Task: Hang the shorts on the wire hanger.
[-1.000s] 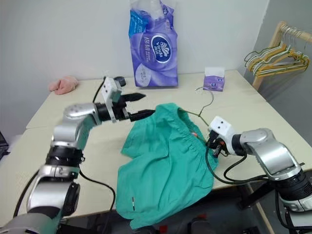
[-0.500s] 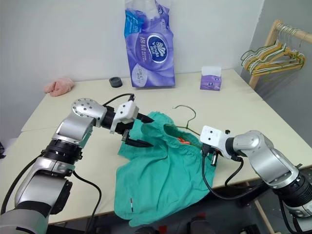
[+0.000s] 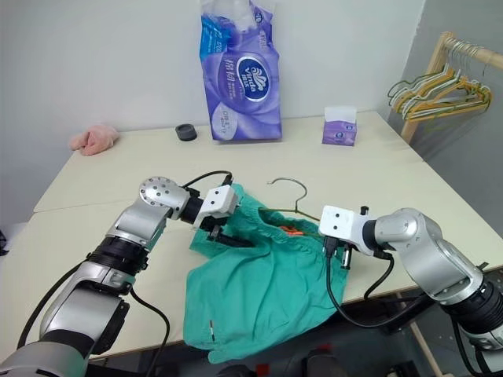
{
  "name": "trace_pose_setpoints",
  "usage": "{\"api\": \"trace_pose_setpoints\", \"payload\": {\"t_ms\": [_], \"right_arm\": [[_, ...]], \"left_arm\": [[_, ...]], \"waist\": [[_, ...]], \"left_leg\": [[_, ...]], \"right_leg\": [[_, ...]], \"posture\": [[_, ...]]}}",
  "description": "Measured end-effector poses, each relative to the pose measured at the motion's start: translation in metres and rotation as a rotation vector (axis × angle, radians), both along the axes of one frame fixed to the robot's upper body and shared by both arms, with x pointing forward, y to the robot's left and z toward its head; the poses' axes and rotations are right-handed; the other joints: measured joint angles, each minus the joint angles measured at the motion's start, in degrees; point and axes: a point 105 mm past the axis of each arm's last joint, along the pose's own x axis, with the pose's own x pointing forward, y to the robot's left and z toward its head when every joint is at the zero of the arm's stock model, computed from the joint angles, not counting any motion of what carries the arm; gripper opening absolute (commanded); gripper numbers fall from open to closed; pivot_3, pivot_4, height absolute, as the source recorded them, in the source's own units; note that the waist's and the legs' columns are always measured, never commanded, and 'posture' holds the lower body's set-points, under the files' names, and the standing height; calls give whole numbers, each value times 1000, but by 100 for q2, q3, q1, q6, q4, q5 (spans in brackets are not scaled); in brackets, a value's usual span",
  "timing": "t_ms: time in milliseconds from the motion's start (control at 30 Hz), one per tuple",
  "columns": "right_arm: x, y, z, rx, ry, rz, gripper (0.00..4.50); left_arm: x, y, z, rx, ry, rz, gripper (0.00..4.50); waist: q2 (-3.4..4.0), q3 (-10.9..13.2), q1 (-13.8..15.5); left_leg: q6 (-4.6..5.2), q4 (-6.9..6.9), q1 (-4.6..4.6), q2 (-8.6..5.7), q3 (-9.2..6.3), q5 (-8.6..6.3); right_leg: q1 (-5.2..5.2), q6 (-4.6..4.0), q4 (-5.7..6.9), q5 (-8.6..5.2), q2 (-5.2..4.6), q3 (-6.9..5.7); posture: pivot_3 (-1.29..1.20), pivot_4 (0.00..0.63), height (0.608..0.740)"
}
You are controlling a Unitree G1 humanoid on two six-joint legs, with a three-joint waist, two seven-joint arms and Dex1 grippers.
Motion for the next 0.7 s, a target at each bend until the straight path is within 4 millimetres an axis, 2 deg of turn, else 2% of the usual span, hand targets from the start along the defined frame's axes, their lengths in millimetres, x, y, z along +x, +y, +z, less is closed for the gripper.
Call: {"api": "trace_pose_setpoints", "payload": {"t_ms": [67,267,300,700], "right_arm": [[-1,0,0,-4,5,4,0],[-3,3,2,-23,-11,33,0],[-4,2,0,-32,-6,37,0],[-7,4,-2,-54,-24,90,0]], "left_arm": [[0,1,0,-9,23,11,1980],[-4,2,-2,-22,69,12,236],[-6,1,-2,-23,67,1,52],[-15,1,-5,-31,107,4,20]], "waist": [[0,0,-11],[0,0,-74],[0,0,-87],[0,-2,-148]], "left_leg": [[0,0,-2,0,0,0],[0,0,-10,0,-1,0],[-1,0,-13,0,-2,0],[-1,1,-15,0,-3,1]], "right_leg": [[-4,0,2,0,0,0],[-11,0,4,0,0,-1],[-13,0,4,0,0,-1],[-16,0,5,0,0,0]], "posture": [[-224,15,740],[-229,8,740],[-229,6,740],[-235,0,740]]}}
